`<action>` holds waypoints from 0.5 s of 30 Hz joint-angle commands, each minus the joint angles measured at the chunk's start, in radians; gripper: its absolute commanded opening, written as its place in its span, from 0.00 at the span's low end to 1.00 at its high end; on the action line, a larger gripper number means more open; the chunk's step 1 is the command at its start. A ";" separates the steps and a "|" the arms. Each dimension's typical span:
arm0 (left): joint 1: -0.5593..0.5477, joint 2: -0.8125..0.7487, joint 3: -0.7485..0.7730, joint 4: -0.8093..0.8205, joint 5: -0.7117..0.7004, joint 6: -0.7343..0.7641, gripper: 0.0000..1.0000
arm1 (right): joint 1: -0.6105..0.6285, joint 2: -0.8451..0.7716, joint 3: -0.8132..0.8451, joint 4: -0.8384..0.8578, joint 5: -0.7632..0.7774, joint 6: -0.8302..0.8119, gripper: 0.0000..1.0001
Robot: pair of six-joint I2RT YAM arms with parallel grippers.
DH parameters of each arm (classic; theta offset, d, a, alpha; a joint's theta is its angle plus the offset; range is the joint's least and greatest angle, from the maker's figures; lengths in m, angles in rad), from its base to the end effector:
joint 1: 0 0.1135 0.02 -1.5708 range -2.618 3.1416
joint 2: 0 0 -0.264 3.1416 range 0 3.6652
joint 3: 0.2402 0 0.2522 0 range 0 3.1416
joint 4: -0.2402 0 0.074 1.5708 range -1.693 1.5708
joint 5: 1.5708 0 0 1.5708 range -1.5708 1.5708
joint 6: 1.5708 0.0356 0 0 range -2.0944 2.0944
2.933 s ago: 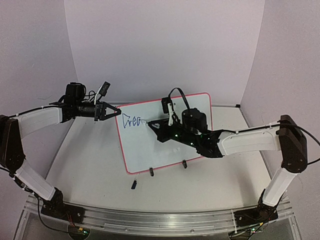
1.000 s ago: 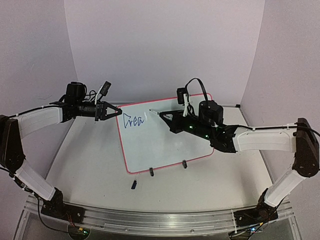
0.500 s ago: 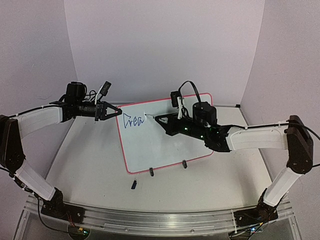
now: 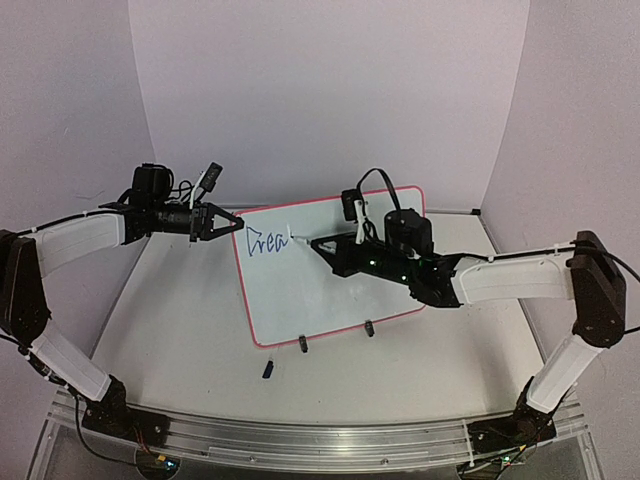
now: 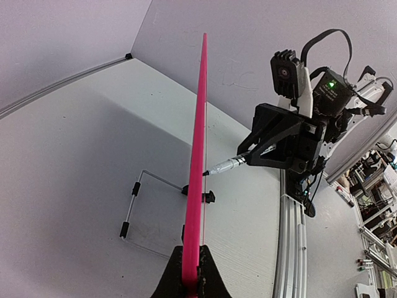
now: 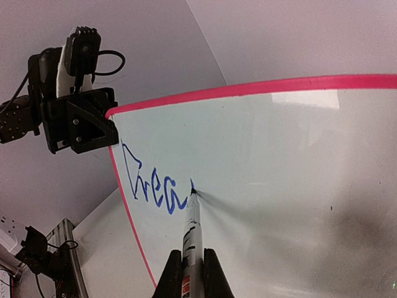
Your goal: Write a sentence on the whiteboard
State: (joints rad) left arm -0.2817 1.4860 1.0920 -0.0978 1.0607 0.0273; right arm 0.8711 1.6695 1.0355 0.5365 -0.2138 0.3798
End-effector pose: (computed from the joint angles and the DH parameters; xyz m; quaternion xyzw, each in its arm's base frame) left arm 0.3059 -0.1209 0.2948 0.3707 0.6913 -0.4867 0.3845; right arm 0.2436 0.3011 0.2689 -0.2486 0.6970 0.4551 0.4953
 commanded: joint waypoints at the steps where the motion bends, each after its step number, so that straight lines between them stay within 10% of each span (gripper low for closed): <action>1: -0.026 0.006 0.003 -0.066 -0.020 0.085 0.00 | 0.008 -0.005 -0.034 0.022 -0.008 0.032 0.00; 15: -0.028 0.007 0.006 -0.069 -0.022 0.087 0.00 | 0.012 -0.002 -0.006 0.101 0.042 0.039 0.00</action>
State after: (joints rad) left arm -0.2821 1.4860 1.0920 -0.0982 1.0607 0.0277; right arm 0.8806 1.6695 0.9985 0.5613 -0.2070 0.4133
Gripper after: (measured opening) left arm 0.037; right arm 0.068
